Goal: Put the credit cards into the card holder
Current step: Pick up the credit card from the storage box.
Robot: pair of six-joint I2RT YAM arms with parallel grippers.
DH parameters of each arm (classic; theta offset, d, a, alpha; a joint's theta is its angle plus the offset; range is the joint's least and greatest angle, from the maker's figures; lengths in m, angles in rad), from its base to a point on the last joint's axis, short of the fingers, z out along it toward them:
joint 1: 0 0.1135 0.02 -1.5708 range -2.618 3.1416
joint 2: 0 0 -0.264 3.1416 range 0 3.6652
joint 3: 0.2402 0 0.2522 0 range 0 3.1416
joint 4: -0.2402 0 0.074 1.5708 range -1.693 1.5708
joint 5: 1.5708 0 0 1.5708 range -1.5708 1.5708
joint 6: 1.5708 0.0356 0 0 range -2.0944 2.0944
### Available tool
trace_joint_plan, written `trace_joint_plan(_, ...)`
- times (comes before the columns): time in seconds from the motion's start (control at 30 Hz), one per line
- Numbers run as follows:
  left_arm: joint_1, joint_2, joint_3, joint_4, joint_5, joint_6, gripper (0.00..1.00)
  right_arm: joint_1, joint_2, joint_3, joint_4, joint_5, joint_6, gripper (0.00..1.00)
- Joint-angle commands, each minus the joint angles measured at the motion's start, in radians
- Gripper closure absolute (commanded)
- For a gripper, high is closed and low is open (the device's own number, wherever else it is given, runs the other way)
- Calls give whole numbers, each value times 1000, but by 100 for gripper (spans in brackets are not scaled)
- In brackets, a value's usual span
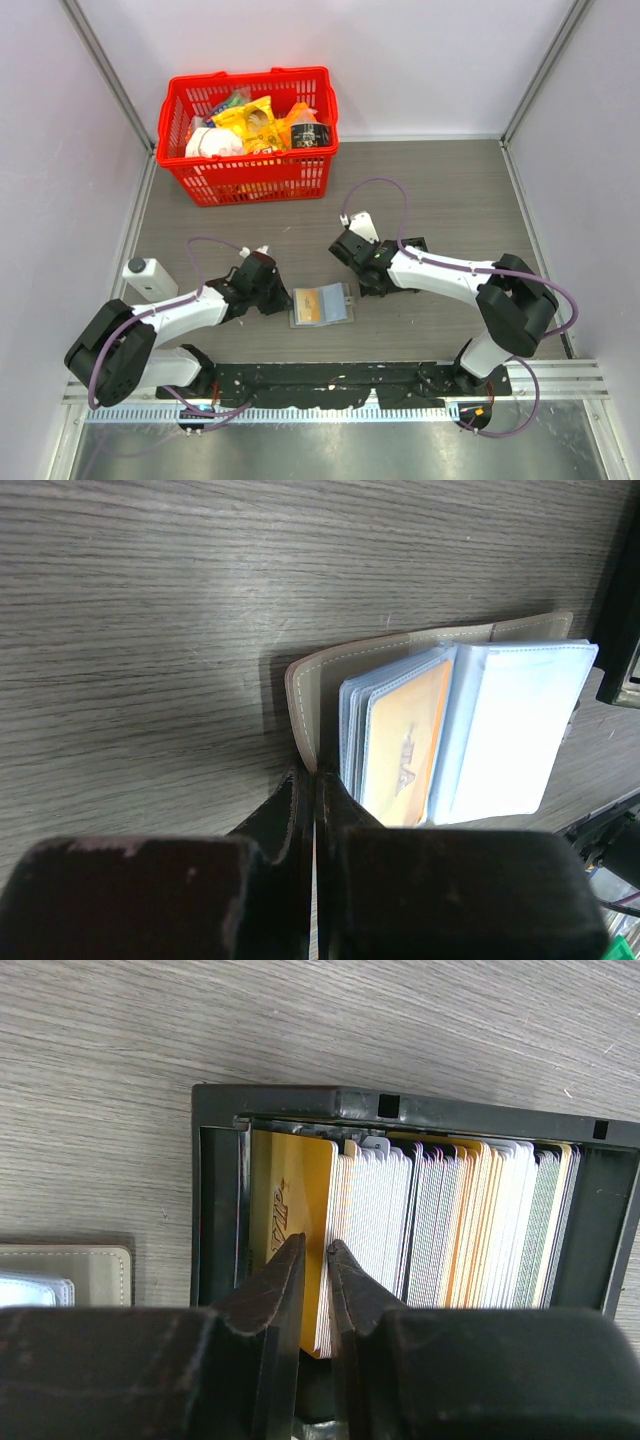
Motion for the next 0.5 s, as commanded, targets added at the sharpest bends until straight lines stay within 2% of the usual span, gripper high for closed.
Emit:
trace_joint_plan(0.0,-3,28,-7,-49,-12,27,100,0,-21,-2,36,-83,12,80)
trace_joint_plan(0.47,-3,42,-4,-43,-10,28,100,0,-63,-15,73,-189,29,81)
